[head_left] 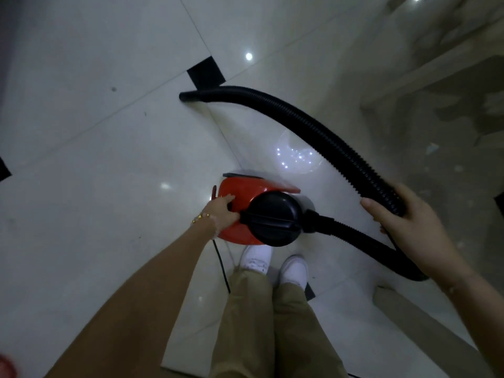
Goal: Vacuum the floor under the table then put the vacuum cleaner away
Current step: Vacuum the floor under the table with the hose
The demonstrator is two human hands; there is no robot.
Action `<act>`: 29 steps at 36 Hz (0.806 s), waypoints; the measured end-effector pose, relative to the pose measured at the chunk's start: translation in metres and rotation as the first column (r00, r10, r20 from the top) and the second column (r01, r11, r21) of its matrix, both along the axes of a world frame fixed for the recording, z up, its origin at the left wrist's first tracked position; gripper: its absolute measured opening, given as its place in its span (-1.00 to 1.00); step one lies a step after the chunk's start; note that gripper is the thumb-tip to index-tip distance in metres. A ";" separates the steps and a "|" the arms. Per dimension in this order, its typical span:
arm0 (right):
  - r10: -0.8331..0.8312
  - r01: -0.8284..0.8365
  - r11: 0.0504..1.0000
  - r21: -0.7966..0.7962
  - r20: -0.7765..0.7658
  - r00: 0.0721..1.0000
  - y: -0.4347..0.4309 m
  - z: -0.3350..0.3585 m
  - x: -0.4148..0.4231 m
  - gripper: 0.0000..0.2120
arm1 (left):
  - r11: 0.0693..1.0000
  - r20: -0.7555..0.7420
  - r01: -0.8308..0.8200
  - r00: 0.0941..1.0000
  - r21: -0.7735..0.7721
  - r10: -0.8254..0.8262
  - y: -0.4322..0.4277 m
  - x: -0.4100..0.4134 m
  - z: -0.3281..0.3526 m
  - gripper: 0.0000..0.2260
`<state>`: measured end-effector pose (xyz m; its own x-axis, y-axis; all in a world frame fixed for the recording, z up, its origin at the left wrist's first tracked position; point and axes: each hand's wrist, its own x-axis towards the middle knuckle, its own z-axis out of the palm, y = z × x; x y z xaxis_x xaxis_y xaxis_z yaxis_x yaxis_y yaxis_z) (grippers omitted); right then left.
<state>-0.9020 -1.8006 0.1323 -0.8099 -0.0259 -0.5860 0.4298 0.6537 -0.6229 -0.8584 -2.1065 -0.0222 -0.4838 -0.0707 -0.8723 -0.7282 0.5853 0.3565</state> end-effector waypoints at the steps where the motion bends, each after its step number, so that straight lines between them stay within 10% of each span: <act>1: -0.019 0.019 1.000 -0.015 0.000 1.000 0.001 0.004 0.003 -0.74 | 0.996 -0.059 -0.088 0.994 0.002 0.088 0.004 -0.009 0.009 -0.51; 6: -0.135 0.137 0.989 -0.050 0.034 0.990 0.007 0.018 0.028 -0.79 | 0.791 -0.021 -0.500 0.841 0.352 0.540 0.051 -0.060 0.063 -0.71; 15: -0.207 0.228 0.967 -0.116 0.170 0.964 0.018 0.027 0.075 -0.81 | 0.415 0.293 -0.700 0.656 0.582 0.695 0.165 -0.118 0.127 -0.82; 29: -0.356 0.436 0.833 -0.341 0.273 0.894 0.055 0.046 0.105 -0.66 | 0.663 0.285 -0.523 0.851 0.536 0.441 0.248 -0.065 0.158 -0.76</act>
